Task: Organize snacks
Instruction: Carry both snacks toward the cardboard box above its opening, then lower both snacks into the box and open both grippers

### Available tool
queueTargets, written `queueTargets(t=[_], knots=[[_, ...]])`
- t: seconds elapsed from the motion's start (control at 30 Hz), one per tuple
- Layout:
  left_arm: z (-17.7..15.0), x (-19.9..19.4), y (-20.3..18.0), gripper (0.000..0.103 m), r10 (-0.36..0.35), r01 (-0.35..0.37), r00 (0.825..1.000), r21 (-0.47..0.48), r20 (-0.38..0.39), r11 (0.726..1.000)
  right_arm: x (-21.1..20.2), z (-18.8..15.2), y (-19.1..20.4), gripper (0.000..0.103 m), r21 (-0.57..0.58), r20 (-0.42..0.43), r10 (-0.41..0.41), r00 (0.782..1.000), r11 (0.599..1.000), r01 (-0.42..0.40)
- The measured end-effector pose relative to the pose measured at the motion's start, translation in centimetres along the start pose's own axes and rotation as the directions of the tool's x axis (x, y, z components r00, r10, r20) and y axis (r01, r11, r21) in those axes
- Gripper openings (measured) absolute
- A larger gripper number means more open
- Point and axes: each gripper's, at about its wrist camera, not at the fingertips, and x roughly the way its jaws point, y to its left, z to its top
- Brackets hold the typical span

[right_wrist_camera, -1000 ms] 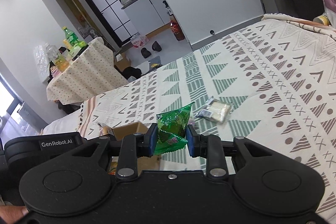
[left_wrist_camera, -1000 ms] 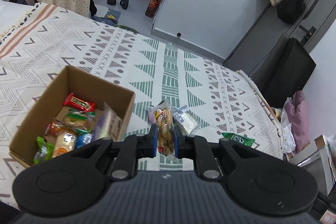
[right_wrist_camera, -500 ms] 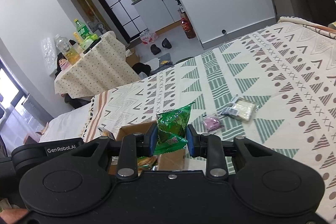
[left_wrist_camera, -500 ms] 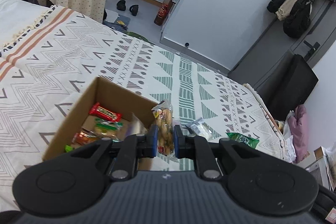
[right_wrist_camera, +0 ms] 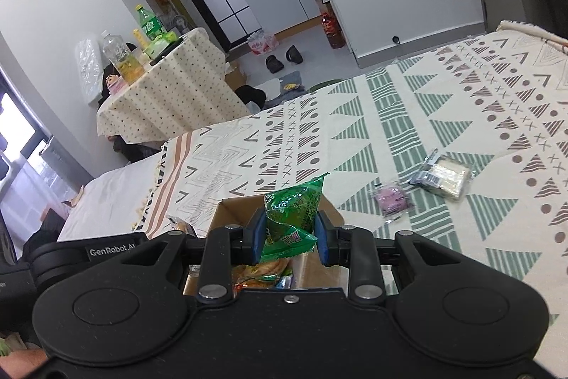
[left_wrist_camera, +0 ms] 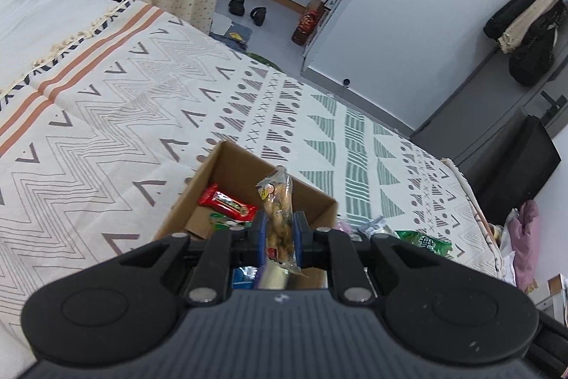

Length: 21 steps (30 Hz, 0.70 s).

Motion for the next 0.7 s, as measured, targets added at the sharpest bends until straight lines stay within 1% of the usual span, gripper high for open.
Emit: queueTargets(t=[0.27,0.5,0.7], knots=[[0.6,1.9,1.7,0.015,0.022,-0.023,0.999,-0.023,-0.030,0.999,2.3,-0.2,0.5,0.029,0.012,-0.035,0.007,0.999,1.000,-0.007],[0.7,3.9,2.3,0.015,0.041,-0.043,0.997,-0.033,-0.060,0.999,4.5,-0.3,1.1,0.029,0.016,-0.072,0.019,0.997,1.000,-0.018],[1.1,5.1,2.6,0.020,0.063,-0.066,0.995,-0.032,-0.080,0.997,5.9,0.2,1.4,0.029,0.033,-0.078,0.040,0.996,0.999,-0.037]])
